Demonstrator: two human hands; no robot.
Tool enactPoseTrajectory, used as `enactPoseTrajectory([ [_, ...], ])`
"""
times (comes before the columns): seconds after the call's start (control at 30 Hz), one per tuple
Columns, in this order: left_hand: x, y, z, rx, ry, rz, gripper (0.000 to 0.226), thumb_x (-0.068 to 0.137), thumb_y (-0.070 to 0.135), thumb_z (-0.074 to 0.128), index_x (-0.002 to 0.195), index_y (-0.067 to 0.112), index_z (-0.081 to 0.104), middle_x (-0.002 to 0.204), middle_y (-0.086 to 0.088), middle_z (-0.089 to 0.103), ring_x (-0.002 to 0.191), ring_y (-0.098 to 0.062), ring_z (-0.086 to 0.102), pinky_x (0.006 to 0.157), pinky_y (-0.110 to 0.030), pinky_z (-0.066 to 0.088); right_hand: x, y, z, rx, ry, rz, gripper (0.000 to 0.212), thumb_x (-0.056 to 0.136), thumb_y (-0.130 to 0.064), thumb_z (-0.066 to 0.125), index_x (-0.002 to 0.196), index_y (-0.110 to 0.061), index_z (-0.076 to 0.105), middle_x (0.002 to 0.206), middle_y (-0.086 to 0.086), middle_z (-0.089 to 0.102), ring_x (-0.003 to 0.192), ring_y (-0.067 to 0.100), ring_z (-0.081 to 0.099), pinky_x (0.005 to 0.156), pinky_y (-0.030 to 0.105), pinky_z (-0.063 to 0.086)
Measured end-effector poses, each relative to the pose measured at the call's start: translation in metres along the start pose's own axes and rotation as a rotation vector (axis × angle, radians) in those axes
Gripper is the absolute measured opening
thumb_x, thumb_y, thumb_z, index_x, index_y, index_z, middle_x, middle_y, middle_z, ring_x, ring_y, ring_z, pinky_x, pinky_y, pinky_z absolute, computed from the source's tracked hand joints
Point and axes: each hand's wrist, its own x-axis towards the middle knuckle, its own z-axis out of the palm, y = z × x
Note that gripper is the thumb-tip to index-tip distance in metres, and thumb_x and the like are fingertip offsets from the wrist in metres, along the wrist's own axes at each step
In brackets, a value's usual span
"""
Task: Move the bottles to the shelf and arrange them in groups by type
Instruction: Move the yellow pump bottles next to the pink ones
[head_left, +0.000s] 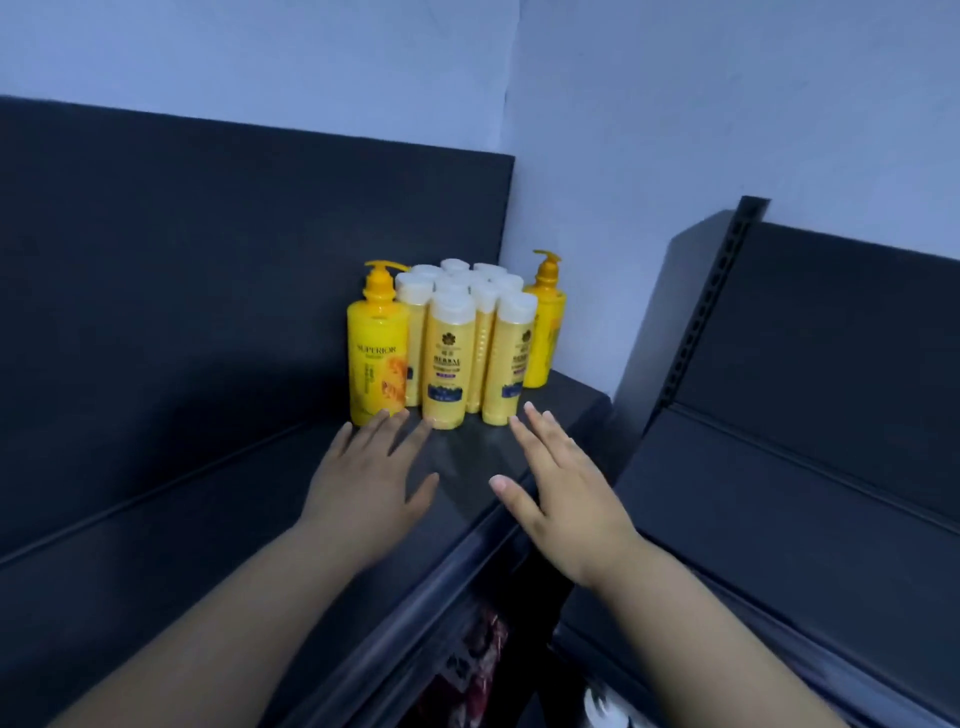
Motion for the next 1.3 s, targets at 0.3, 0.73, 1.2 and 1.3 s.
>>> enactPoseTrajectory([
  [0.3,0.049,-0.045,0.021,0.031,-0.043,-0.156,0.085,0.071,0.064,-0.007,0.149,0.031,0.005,0.157,0.004,0.013,0.145,-0.015,0.009,0.116,-0.037,0.005,0.131,0.002,0.030,0.133,-0.007,-0.207,0.070,0.094,-0.052,0.039,0.150,-0.020,0.011,0.159,-0.007,0.000,0.145,0.008,-0.004,0.117,0.025,0.003],
  [0.73,0.140,-0.070,-0.009,-0.070,0.083,-0.407,0.080,0.092,0.042,0.049,0.150,0.017,-0.001,0.157,-0.002,0.012,0.144,-0.014,0.010,0.116,-0.026,0.010,0.259,-0.015,0.066,0.310,-0.018,-0.408,0.069,0.098,-0.044,0.032,0.150,-0.009,0.003,0.159,0.003,-0.010,0.144,0.014,-0.015,0.115,0.025,-0.006],
  [1.2,0.189,-0.074,0.040,-0.802,0.291,-0.720,0.089,0.069,0.039,0.074,0.141,0.029,0.023,0.137,-0.001,0.043,0.117,-0.018,0.049,0.099,-0.039,0.044,0.261,-0.009,0.070,0.449,-0.056,-0.380,0.069,0.099,-0.037,0.038,0.150,-0.013,-0.003,0.158,0.000,-0.011,0.137,0.001,-0.016,0.109,0.017,-0.011],
  [1.3,0.177,-0.072,0.042,-0.752,0.351,-0.718,0.076,0.067,0.037,0.075,0.132,0.025,0.038,0.129,0.000,0.050,0.114,-0.016,0.050,0.095,-0.036,0.046,0.261,-0.010,0.068,0.534,-0.093,-0.311,0.076,0.095,-0.036,0.047,0.150,-0.013,0.000,0.159,0.000,-0.005,0.144,0.008,-0.007,0.110,0.017,-0.004],
])
